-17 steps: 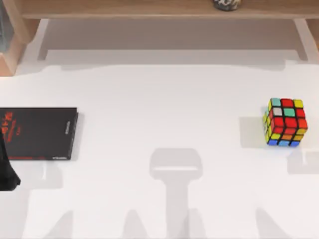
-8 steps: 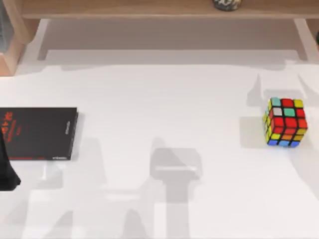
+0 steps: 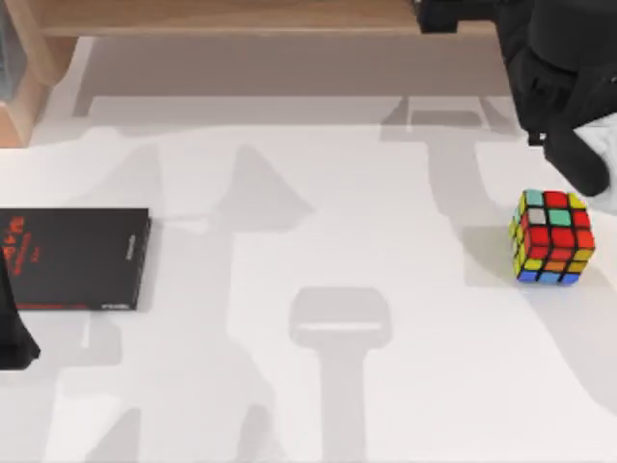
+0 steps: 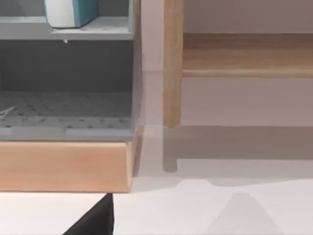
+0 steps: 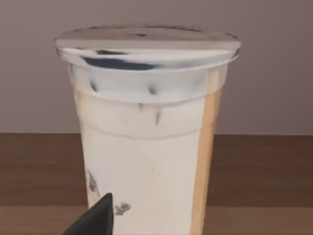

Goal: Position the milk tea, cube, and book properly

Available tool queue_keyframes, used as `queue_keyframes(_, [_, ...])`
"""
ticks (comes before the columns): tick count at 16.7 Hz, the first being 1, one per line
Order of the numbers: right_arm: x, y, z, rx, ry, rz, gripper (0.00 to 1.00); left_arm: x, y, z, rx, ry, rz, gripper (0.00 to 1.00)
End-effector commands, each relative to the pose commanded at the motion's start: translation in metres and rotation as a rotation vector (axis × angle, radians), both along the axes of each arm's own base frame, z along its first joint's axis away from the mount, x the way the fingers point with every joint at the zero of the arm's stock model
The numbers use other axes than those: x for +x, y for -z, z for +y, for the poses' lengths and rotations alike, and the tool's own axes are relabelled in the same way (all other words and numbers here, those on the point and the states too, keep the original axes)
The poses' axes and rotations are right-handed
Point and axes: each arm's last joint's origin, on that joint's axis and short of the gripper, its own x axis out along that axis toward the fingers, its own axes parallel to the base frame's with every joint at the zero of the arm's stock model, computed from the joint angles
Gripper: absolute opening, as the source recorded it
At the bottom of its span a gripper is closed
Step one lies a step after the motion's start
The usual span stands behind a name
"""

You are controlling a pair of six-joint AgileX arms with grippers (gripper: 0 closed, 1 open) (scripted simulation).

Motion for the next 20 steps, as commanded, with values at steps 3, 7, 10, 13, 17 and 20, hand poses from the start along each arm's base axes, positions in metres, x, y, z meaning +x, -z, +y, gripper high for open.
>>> queue_keyframes(3, [0.019,0.023,0.025,0.0,-0.001,0.001,1.0,0.0,0.0,0.0,0.0,0.0,0.0,1.0])
queue_keyframes(7, [0.024,0.03,0.033,0.001,-0.001,0.0,1.0,0.0,0.0,0.0,0.0,0.0,0.0,1.0])
queue_keyframes(10, [0.024,0.031,0.031,-0.001,0.002,0.004,1.0,0.0,0.0,0.0,0.0,0.0,0.0,1.0])
queue_keyframes(13, [0.032,0.03,0.033,0.0,-0.001,0.001,1.0,0.0,0.0,0.0,0.0,0.0,0.0,1.0])
queue_keyframes(17, [0.065,0.03,0.036,0.001,-0.001,0.0,1.0,0.0,0.0,0.0,0.0,0.0,0.0,1.0])
queue_keyframes(20, [0.09,0.03,0.034,0.001,-0.001,-0.001,1.0,0.0,0.0,0.0,0.0,0.0,0.0,1.0])
